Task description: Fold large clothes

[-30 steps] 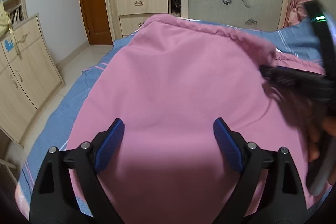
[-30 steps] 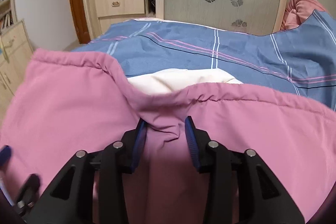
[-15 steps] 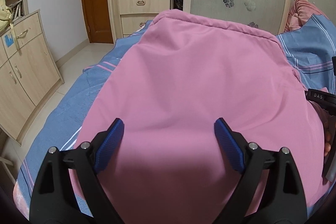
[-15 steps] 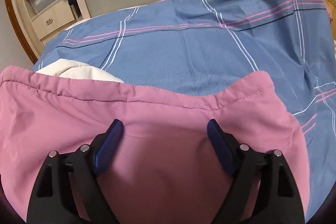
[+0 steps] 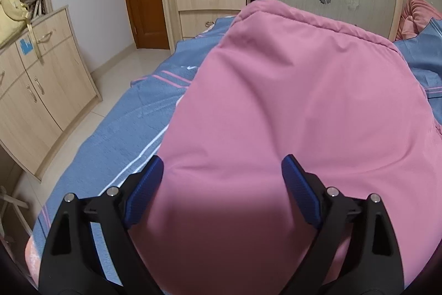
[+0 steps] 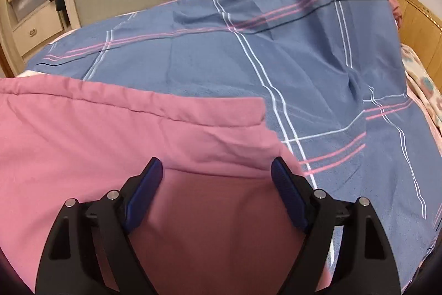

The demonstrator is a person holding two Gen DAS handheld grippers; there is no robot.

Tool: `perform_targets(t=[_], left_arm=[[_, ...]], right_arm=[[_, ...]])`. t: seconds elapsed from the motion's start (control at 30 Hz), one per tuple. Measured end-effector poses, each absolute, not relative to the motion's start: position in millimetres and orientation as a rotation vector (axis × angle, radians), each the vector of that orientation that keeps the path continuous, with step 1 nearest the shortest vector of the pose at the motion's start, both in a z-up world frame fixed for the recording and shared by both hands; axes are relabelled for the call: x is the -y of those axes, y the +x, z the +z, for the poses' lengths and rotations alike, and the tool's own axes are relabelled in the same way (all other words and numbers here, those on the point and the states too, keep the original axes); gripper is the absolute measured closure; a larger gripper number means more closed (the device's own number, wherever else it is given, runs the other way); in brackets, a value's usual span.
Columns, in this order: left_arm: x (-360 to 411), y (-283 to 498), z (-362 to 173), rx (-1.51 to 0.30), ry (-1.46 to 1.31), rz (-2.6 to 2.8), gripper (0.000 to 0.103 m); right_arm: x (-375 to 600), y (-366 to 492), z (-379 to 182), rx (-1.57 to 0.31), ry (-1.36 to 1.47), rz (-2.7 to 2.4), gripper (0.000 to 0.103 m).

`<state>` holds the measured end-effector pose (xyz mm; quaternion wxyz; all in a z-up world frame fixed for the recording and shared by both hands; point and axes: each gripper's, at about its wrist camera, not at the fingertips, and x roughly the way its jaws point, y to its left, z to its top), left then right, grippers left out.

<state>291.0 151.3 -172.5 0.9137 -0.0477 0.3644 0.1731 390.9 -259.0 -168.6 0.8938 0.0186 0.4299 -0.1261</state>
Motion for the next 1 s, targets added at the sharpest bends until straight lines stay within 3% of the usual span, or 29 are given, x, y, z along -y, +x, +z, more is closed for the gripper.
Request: perform_targets(t=[0.2,0.37,0.57,0.8,1.0], left_arm=[[-161.1,263.4,-140.3,-0.613,-0.176,0.338,0.015],[-181.8,268.9,-159.0,-0.710,-0.263,0.336,0.015],[-193.2,264.8,-176.7,-0.781,-0.304,0.334,0.014],[-196.7,263.8,-180.6,-0.798,-0.296,0.311,0.012],[-203.0,263.0,-181.5,-0.806,-0.345,0.319,0.010]], right_arm=[[213.8,362.2,-115.3,-0.730,0.163,-0.052,0.024],[89.3,372.5,-76.6,-0.777,0.071,0.344,0.024],[-49.6,413.8,-106.1,-0.875,-0.233,0.375,0.024],[-73.4,464.4,-140.9,-0.937,-0.244,0.262,0.024],[-55.6,414.5,-88.0,-0.783,-0.091,0.404,0.027]])
